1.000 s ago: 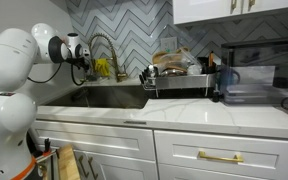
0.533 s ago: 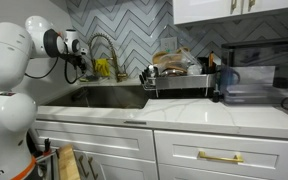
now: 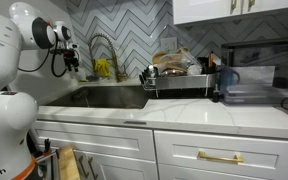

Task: Remove the sponge from the case inside the sink on the left and put it on the top left side of the sink

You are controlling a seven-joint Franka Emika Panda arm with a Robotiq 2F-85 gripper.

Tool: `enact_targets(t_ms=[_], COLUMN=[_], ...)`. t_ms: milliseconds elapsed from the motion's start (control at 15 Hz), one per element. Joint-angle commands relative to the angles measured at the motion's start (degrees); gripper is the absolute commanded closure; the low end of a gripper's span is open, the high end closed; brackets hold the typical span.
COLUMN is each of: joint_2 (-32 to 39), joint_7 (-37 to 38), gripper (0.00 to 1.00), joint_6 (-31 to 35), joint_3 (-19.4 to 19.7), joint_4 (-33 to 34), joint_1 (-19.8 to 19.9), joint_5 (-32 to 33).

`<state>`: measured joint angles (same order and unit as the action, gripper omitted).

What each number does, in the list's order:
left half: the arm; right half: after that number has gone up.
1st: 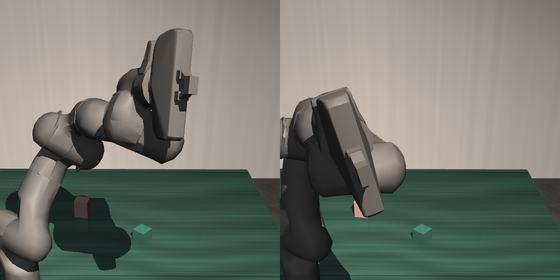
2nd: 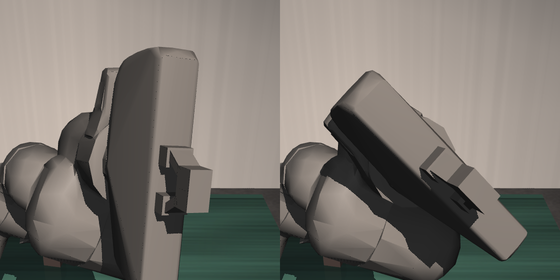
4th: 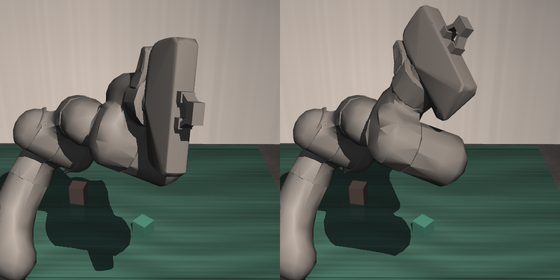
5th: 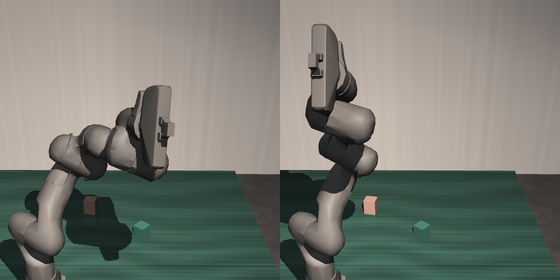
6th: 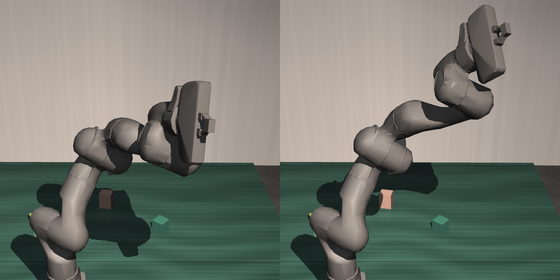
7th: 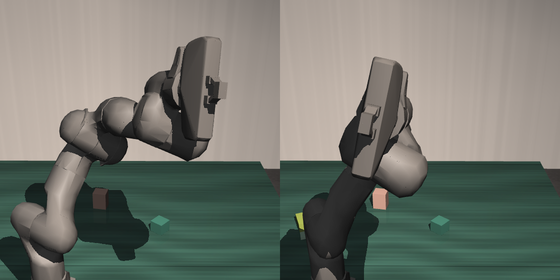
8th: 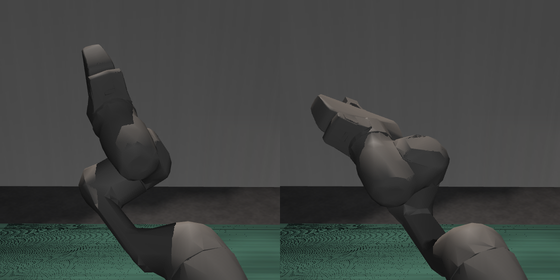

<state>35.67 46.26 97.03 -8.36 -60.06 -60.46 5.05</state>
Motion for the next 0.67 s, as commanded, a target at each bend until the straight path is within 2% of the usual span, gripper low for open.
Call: enact_targets(t_ms=[0,400,600], joint_2=[-4.26,-7.31,-8.69], joint_7=[0.01,1.56,1.10], gripper=[0.00,0.00,0.00], joint_6=[-6.91,-4.78,-2.71], joint_3=[1.05,1.01,0.25], joint_4=[-2.73,-4.41,-5.94], joint_1=[-2.88,-5.34,-5.68], joint_5=[5.90,14.62,16.47])
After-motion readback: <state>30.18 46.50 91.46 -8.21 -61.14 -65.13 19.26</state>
